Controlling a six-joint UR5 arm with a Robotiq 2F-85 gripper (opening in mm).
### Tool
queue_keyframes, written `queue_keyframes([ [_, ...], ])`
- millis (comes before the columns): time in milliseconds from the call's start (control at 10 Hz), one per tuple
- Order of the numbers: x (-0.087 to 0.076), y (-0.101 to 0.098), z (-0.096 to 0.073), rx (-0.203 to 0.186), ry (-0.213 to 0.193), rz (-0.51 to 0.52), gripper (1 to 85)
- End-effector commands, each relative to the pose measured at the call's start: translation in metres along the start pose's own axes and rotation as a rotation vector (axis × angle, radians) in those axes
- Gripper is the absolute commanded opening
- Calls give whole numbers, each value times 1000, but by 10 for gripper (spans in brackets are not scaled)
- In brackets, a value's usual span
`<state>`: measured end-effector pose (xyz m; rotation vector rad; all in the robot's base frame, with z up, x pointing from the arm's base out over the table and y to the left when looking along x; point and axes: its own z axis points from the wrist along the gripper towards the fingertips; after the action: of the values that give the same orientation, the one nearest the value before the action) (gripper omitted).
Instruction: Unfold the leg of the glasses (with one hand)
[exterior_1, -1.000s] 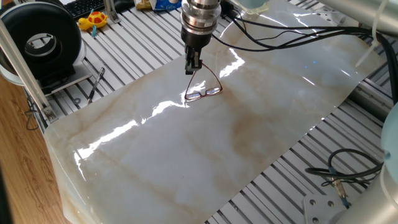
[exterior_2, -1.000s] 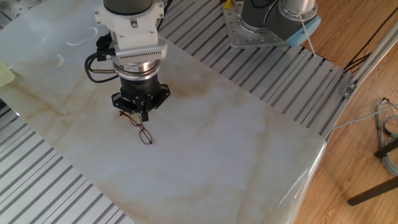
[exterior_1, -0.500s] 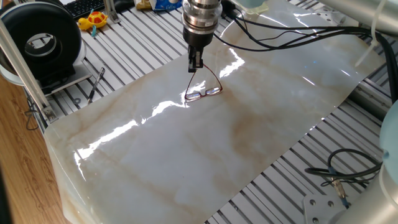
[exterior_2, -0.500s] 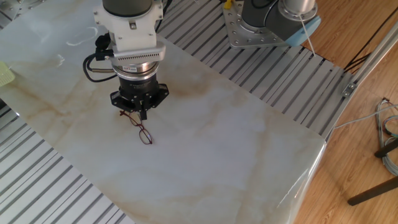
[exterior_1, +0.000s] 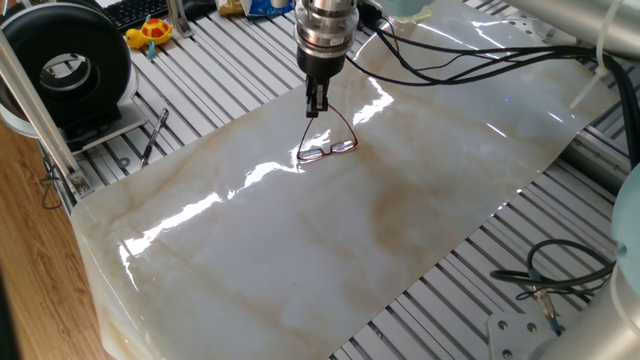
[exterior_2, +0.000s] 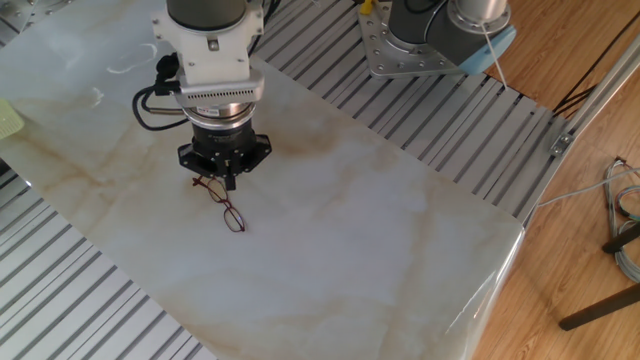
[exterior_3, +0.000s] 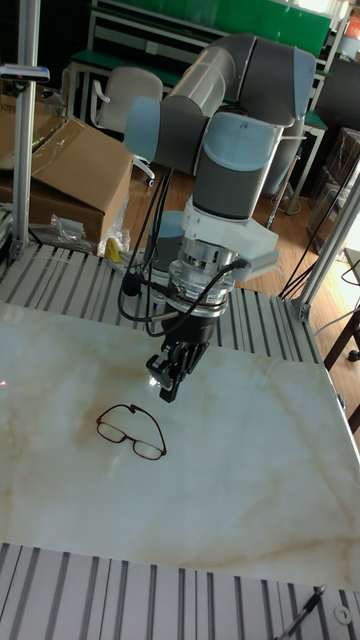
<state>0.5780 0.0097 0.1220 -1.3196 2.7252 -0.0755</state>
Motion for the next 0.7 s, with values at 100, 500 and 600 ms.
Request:
queue_keyframes([
  [100,-5,0,0,-4,-23,-11,13],
  [500,8,-5,-7,6,10,-24,13],
  [600,13,-7,-11,20,20,-16,13],
])
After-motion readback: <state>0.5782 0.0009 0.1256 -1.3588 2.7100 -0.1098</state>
